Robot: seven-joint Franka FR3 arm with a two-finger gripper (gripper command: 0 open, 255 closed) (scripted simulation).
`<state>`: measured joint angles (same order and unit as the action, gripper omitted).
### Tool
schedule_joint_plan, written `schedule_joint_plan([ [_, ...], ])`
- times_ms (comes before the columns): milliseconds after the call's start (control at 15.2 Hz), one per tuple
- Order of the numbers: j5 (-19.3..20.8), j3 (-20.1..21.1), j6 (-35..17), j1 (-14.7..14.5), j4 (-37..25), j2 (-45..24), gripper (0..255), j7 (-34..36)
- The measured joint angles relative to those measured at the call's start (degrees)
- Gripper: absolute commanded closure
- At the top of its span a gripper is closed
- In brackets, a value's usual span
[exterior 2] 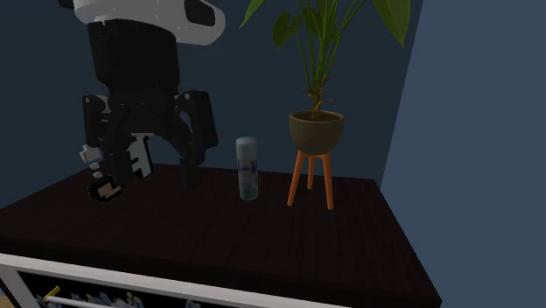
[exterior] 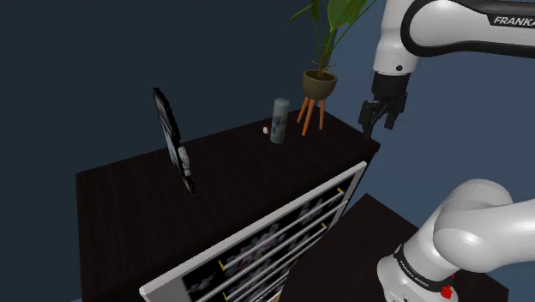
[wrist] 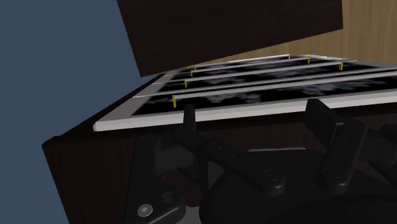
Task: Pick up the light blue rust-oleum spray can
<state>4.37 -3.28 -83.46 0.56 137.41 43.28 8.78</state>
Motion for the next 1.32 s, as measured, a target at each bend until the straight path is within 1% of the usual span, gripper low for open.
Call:
schedule_joint_plan([
  [66, 0.0, 0.0, 0.0, 0.0, 0.0, 0.0, 0, 0.0],
  [198, 0.1, -0.4, -1.9, -0.1, -0.9, -2.4, 0, -0.5],
  [594, 0.2, -2.0, -10.6, -0.8, -6.0, -14.1, 0, -3.0],
  [858, -0.2, -3.0, -14.9, -1.2, -11.0, -21.9, 0, -4.9],
  [1122, -1.1, -4.1, -18.3, -1.5, -17.8, -30.7, 0, -7.3],
  [1320, -2.0, -4.5, -19.9, -1.6, -23.1, -36.4, 0, -8.9],
])
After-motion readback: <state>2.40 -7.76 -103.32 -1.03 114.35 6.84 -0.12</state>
